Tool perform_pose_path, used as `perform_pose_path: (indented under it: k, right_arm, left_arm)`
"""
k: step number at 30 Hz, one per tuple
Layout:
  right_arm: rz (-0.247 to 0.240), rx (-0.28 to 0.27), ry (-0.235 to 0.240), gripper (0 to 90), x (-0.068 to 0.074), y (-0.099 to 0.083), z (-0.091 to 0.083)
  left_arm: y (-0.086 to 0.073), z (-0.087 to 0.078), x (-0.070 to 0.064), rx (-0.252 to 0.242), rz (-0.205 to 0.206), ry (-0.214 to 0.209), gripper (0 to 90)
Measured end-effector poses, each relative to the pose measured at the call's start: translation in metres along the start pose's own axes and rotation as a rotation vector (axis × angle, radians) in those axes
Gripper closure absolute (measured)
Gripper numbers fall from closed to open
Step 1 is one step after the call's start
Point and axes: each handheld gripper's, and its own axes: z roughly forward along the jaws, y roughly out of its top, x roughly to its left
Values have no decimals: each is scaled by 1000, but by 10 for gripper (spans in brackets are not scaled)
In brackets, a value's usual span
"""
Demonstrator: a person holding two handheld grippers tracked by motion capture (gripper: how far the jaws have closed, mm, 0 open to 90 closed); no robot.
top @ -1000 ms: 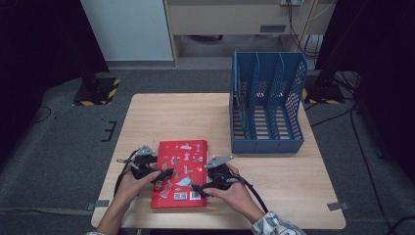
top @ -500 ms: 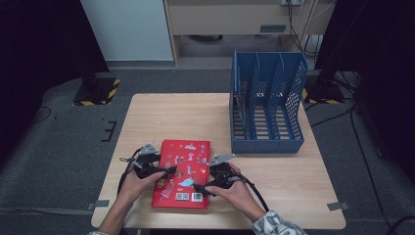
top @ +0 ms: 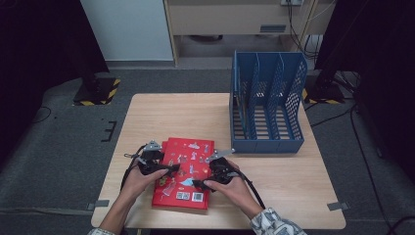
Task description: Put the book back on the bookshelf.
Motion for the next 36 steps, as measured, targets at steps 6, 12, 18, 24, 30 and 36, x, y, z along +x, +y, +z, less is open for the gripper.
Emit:
perform_pose_path:
  k: [6, 12, 18, 24, 30, 36]
  right_arm:
    - [-39, -4, -34, 4, 2, 11, -2]
    - [-46, 0, -46, 7, 1, 17, -2]
    - [-73, -2, -80, 50, 4, 29, -9]
    - [-79, -17, -97, 64, 3, 42, -14]
    - [-93, -7, -111, 67, 1, 52, -12]
    - [-97, -15, -121, 83, 0, 60, -13]
  left_arm:
    - [4, -11, -2, -20, 14, 25, 148]
    - [8, -17, -5, -23, 30, 35, 165]
    - [13, -23, -5, -39, 26, 36, 175]
    - [19, -27, 0, -45, 13, 24, 192]
    - [23, -29, 3, -52, 13, 22, 198]
    - [30, -33, 5, -54, 20, 20, 209]
